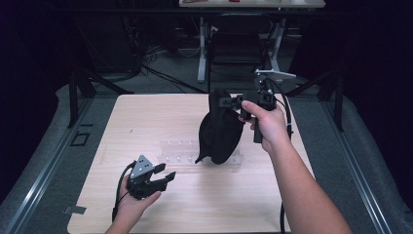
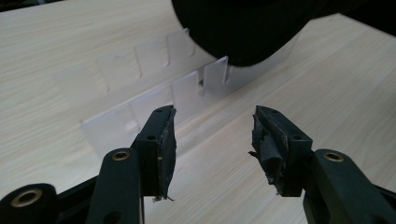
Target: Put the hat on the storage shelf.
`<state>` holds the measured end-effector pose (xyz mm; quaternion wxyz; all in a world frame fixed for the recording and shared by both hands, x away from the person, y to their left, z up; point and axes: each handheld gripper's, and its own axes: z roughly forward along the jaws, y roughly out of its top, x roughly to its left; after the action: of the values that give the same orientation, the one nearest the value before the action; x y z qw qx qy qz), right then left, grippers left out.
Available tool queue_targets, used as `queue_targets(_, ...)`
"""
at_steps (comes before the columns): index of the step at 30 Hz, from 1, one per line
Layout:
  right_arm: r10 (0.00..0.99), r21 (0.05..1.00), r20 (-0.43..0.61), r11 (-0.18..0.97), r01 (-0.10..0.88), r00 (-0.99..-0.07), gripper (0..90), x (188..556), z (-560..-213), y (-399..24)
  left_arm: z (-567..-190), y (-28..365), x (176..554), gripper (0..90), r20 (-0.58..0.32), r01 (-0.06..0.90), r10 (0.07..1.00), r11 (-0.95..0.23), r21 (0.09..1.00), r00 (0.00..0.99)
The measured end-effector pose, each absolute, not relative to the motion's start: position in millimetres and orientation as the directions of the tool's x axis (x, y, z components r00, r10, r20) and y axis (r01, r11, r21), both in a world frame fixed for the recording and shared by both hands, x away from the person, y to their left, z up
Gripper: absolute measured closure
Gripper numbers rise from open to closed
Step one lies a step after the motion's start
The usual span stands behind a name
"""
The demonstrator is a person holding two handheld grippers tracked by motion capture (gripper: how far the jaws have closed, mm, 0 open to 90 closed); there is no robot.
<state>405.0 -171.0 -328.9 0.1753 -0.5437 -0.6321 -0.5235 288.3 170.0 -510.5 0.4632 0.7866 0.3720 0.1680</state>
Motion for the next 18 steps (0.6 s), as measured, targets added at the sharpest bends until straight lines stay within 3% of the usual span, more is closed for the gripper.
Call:
queue_targets(6,0.496,0.473,0.793,-0.137,0.870,-0.353,87.4,404.9,-330.2,-168.9,-499.2,153.8,292.1,49.2,-0.061,0.410,0.731,-0.311,0.857,0.680)
queue_targets(18,0.492,0.472,0.796,-0.142,0.870,-0.352,86.9,404.8,-330.3,-167.6,-483.0,126.6,295.3,59.0,-0.007,0.362,0.698,-0.363,0.859,0.716)
